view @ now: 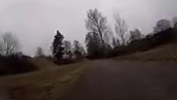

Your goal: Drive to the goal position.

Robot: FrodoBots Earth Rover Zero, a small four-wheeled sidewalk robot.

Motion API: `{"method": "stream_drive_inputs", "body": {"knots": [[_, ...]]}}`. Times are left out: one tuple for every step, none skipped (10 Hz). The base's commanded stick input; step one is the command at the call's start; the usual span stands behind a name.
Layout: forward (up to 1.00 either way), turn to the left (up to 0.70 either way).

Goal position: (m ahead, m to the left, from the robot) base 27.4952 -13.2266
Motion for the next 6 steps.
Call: {"method": "stream_drive_inputs", "body": {"knots": [[0.68,0.00],[0.68,-0.09],[0.68,-0.30],[0.68,-0.13],[0.68,0.00],[0.68,0.00]]}}
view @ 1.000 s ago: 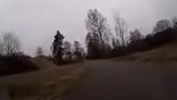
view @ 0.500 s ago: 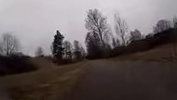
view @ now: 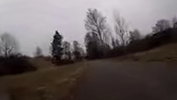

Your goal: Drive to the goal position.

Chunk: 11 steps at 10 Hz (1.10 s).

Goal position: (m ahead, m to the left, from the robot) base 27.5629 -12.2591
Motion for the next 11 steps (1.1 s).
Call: {"method": "stream_drive_inputs", "body": {"knots": [[0.68,0.00],[0.68,0.00],[0.68,0.00],[0.68,0.00],[0.68,0.00],[0.68,0.00],[0.68,0.00],[0.68,0.00],[0.68,0.00],[0.68,0.00],[0.68,0.00]]}}
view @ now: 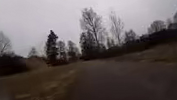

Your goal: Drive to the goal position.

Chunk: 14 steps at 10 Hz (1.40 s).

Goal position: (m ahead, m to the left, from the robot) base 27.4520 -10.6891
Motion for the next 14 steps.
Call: {"method": "stream_drive_inputs", "body": {"knots": [[0.68,0.00],[0.68,0.00],[0.68,0.00],[0.68,0.00],[0.68,0.00],[0.68,0.00],[0.68,-0.12],[0.68,-0.25],[0.68,0.00],[0.68,0.00],[0.68,0.00],[0.68,0.00],[0.68,0.00],[0.68,0.00]]}}
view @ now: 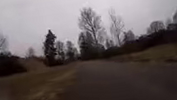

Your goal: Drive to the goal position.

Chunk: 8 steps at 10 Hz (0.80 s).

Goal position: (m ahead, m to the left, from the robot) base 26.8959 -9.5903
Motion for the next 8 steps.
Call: {"method": "stream_drive_inputs", "body": {"knots": [[0.68,0.00],[0.68,0.00],[0.68,0.00],[0.68,0.00],[0.68,0.00],[0.68,0.00],[0.68,-0.08],[0.68,-0.25]]}}
